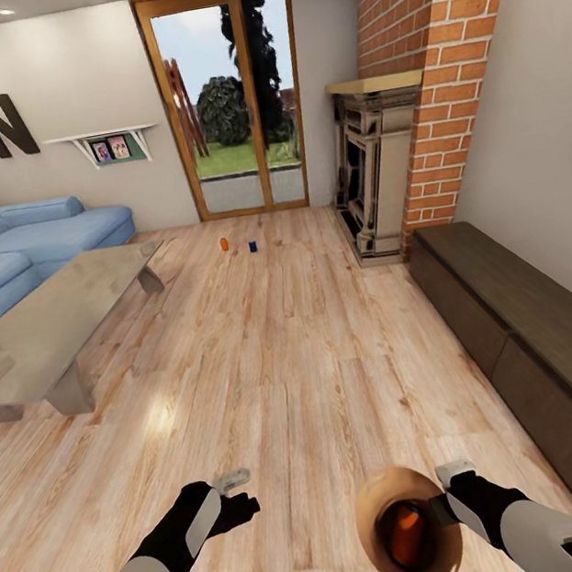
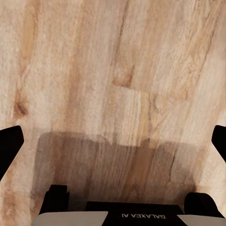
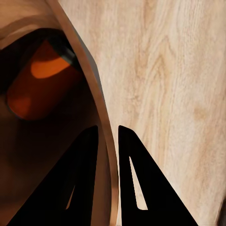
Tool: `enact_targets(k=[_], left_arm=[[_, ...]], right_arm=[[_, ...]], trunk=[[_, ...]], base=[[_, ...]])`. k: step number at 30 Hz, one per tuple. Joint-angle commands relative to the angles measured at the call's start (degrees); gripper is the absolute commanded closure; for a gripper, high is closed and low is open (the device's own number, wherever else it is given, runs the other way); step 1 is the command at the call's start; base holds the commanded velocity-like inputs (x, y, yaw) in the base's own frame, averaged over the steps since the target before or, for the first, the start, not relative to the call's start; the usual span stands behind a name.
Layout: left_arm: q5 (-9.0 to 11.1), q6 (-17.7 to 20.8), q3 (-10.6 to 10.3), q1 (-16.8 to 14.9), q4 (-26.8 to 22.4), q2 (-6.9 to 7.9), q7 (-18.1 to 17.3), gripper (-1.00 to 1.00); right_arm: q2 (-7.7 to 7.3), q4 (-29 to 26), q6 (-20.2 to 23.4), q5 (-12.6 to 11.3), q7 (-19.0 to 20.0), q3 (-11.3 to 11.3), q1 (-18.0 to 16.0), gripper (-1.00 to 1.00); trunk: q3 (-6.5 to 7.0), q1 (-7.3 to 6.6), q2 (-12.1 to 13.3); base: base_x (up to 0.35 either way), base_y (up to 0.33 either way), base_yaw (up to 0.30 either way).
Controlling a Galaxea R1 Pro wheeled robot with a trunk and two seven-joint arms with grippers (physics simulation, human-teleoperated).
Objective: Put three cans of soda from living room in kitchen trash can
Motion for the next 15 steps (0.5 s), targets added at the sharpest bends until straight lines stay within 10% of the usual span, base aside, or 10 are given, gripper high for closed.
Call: enact_targets(k=[1,15], left_arm=[[0.0,0.0,0.0,0.0,0.0,0.00,0.0,-1.00],[0.0,-0.3,0.0,0.1,0.0,-0.06,0.0,-1.00]], right_arm=[[0.00,-0.1,0.0,-0.2,0.3,-0.3,0.1,1.00],[0.18,-0.1,0.0,-0.2,0.2,-0.1,0.6,1.00]], trunk=[[0.01,0.00,0.0],[0.01,0.00,0.0]], base=[[0.000,0.000,0.000],[0.000,0.000,0.000]])
